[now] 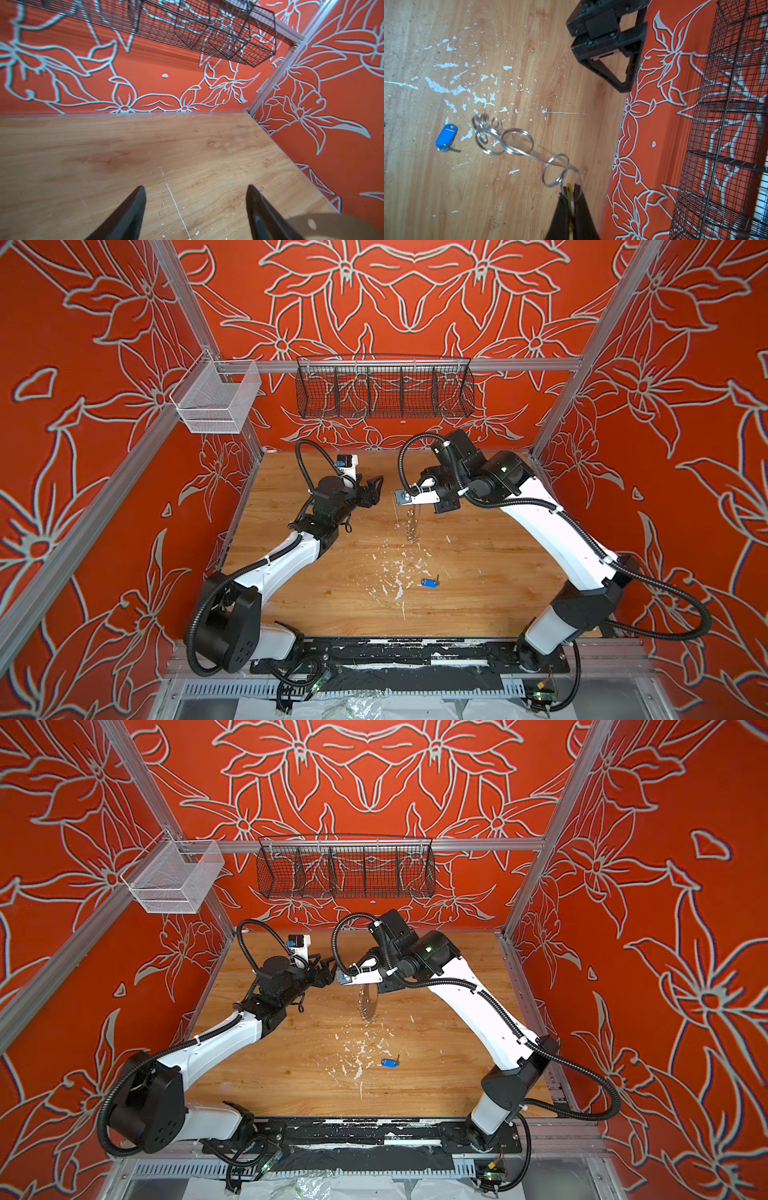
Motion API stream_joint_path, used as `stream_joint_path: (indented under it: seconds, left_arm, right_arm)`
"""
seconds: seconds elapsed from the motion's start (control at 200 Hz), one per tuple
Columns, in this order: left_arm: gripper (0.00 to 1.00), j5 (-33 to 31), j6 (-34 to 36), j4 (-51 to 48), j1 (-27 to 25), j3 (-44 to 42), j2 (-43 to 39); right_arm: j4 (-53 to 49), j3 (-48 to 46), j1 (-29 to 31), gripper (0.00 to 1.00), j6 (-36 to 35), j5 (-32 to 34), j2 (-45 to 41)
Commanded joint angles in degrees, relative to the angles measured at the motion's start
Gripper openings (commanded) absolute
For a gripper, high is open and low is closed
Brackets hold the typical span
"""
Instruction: Put the keys on the keyring
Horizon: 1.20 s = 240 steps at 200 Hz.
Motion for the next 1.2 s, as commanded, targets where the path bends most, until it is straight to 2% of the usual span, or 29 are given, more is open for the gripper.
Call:
stream_joint_path:
  seconds: [0.0,0.085,0.2,0.36,0.41,0.621,1.196]
  left_arm:
    - [0.72,10.59,3.77,6.92,0.06,-0.31,0.67]
    - [0.68,15.71,5.73,8.87,-0.04,-1.12,0.37]
    - [0.60,19.45,8.02,10.66,-0.16,-2.42,-0.54]
    - [0.58,22.17,9.76,13.53,-0.32,-4.18,-1.17]
    - [0.58,21.93,9.86,12.99,-0.39,-4.09,-1.17]
    - [0.58,21.77,9.79,13.35,-0.41,-4.17,-1.13]
    - [0.58,20.98,10.22,12.46,-0.58,-4.73,-2.48]
  right_arm:
    - [2.27,-2.84,-0.37,0.00,0.75,-2.48,-3.31]
    - [3.09,-3.35,-0.76,0.00,0.29,-2.02,-3.06]
    - [3.41,-5.13,-1.05,0.00,-2.88,-1.52,-3.34]
    - [23.46,-21.00,-1.69,0.00,-10.51,1.95,-9.24]
    - [26.14,-22.98,-2.15,0.00,-11.18,1.63,-10.22]
    - [22.29,-20.89,-2.87,0.00,-10.17,-1.96,-10.92]
    - [23.49,-21.54,-2.87,0.00,-10.67,-1.04,-10.35]
